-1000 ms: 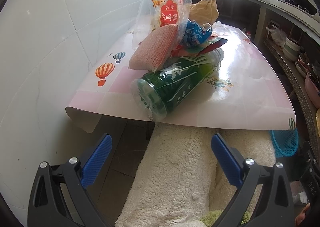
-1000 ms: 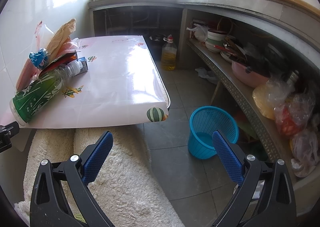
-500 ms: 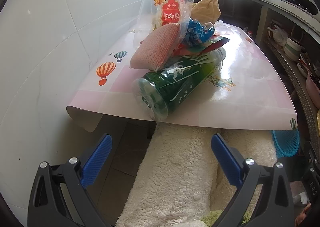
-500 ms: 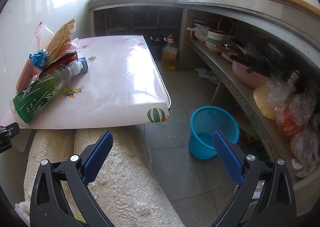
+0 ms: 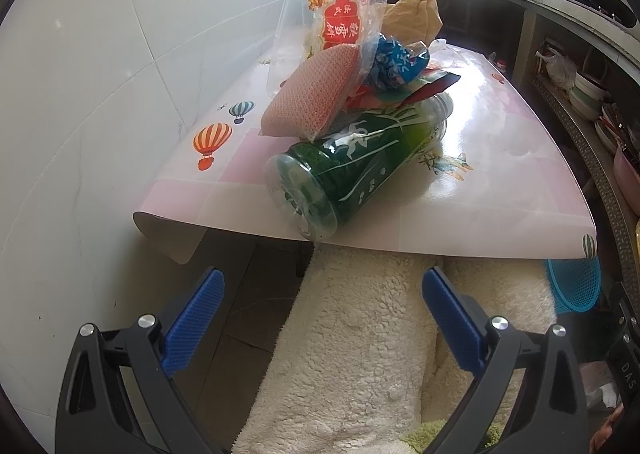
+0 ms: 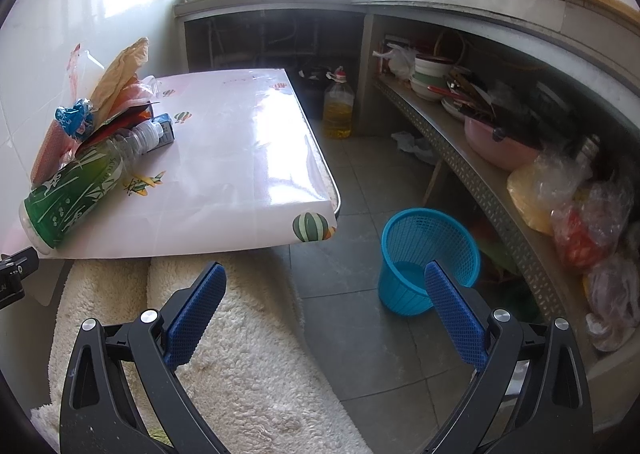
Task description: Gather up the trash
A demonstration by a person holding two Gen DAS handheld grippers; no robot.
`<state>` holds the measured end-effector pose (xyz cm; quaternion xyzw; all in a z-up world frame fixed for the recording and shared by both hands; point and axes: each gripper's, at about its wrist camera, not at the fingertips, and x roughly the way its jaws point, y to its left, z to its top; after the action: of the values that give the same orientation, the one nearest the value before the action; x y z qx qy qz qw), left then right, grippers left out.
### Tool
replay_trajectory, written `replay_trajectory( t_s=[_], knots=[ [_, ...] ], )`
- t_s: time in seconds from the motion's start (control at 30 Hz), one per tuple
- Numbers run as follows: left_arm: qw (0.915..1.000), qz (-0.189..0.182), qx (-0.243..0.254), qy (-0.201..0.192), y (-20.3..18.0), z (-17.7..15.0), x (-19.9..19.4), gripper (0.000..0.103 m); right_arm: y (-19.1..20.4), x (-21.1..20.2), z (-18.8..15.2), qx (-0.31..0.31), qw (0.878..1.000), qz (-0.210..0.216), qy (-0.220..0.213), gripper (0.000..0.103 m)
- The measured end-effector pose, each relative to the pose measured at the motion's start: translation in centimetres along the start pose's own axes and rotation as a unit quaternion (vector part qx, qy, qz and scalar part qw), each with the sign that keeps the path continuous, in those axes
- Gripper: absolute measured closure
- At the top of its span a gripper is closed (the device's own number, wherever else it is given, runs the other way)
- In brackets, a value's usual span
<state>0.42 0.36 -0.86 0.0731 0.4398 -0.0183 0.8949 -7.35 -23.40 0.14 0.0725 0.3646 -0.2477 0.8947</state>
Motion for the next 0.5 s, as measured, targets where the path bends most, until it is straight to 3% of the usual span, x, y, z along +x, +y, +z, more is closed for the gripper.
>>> replay_trajectory(
  t_s=[0.5],
  knots=[
    [0.9994,-0.003,-0.022,-0.027,2.5,1.8,0.5,0.006,0.2,1.2,0.8,-0.004,1.000,-0.003,0.008,0.008]
  ],
)
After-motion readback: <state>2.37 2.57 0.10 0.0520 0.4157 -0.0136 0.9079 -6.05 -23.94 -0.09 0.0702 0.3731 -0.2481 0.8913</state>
